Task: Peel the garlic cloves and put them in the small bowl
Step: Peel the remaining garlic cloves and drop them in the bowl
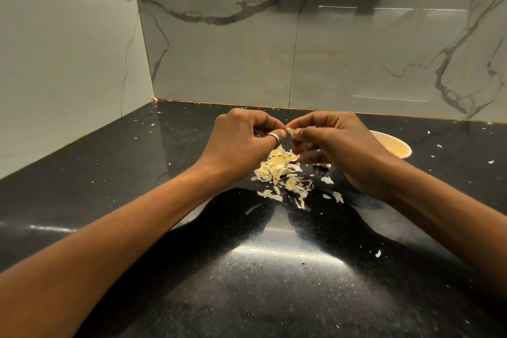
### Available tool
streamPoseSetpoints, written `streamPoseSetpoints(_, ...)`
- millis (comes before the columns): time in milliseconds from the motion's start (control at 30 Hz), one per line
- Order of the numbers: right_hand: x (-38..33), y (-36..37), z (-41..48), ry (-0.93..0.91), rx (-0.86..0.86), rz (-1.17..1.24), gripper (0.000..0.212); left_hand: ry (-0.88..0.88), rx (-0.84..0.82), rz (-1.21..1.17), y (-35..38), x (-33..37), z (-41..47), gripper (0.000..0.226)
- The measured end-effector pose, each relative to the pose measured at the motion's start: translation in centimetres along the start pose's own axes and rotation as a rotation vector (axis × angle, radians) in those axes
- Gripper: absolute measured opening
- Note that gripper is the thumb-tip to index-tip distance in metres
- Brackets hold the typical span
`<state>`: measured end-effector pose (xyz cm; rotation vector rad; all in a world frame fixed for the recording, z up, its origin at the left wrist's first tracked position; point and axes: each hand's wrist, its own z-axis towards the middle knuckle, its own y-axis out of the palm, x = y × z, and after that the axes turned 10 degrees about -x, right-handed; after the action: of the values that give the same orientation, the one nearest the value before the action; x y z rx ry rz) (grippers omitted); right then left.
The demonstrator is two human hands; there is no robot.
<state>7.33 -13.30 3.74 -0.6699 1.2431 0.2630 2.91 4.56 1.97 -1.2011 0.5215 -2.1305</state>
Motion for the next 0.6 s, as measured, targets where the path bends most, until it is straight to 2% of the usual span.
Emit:
streamPoseSetpoints(400, -0.28, -0.31, 0.29, 0.105, -0.091, 0.212, 0.012, 0.192, 0.035, 0.129, 0.17, -0.26, -0.07, 0.011)
streamPoseSetpoints(600, 0.23, -0.19, 0.43, 0.016, -0.071, 0.127, 0.015, 0.147, 0.027, 0.192, -0.01, -0.13, -0.02, 0.012)
